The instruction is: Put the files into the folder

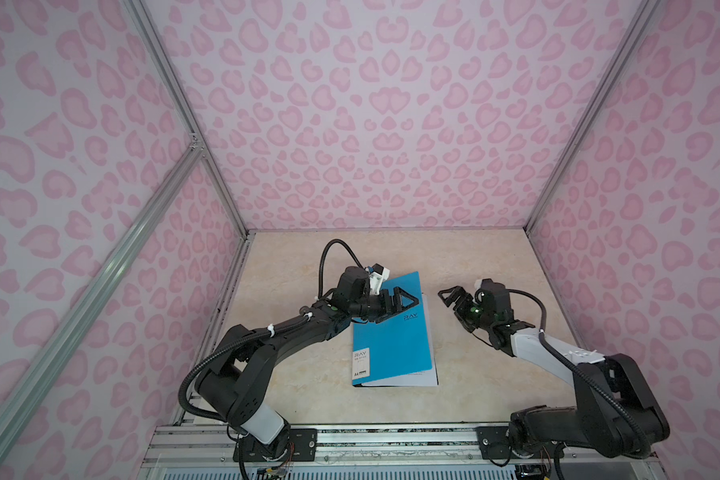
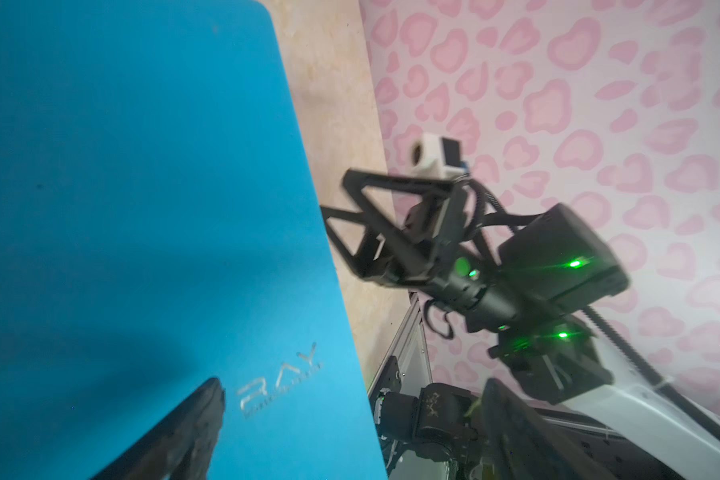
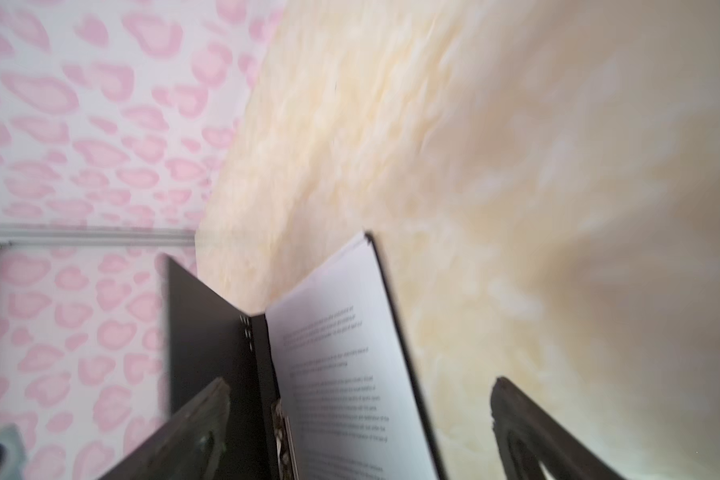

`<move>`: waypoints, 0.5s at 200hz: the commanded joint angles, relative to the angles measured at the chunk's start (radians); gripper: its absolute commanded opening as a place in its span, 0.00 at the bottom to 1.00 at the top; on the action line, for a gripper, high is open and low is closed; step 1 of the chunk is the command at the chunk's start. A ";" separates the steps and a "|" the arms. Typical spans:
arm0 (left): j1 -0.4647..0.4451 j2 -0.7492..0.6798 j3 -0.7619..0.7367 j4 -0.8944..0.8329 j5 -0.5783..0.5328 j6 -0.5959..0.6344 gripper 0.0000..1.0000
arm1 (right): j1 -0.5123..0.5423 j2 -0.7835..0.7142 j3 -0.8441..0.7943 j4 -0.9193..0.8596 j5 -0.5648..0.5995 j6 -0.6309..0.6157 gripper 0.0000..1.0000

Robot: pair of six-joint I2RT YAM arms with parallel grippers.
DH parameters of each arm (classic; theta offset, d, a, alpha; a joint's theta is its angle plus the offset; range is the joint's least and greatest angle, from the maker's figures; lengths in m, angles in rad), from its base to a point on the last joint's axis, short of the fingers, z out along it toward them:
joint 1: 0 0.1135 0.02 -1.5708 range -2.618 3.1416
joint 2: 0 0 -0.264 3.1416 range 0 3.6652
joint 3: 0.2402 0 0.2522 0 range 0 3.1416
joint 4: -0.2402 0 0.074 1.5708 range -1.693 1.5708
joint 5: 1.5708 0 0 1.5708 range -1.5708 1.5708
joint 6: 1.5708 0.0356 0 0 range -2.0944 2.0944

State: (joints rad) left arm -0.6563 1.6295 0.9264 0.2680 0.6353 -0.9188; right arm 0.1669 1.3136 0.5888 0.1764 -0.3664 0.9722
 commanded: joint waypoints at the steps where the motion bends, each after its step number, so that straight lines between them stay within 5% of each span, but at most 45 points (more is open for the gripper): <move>1: -0.023 0.071 0.015 0.051 -0.048 0.000 0.98 | -0.083 -0.061 0.071 -0.243 -0.027 -0.191 0.98; 25: 0.026 0.039 -0.022 0.065 -0.018 -0.002 0.98 | -0.142 -0.125 0.159 -0.403 -0.037 -0.331 0.98; 45: 0.127 -0.189 -0.095 -0.023 -0.096 0.067 0.98 | -0.165 -0.188 0.166 -0.422 -0.006 -0.388 0.98; 57: 0.193 -0.344 -0.132 -0.158 -0.245 0.139 0.98 | -0.172 -0.222 0.168 -0.440 0.064 -0.414 0.98; 75: 0.246 -0.531 -0.161 -0.362 -0.608 0.231 0.98 | -0.180 -0.259 0.167 -0.459 0.213 -0.449 0.98; 100: 0.311 -0.666 -0.266 -0.392 -0.912 0.316 0.98 | -0.210 -0.271 0.114 -0.357 0.327 -0.515 0.98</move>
State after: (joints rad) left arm -0.3935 1.0405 0.7433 0.0635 0.1474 -0.7261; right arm -0.0212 1.0477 0.7498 -0.2348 -0.2008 0.5598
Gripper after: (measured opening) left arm 0.977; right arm 0.982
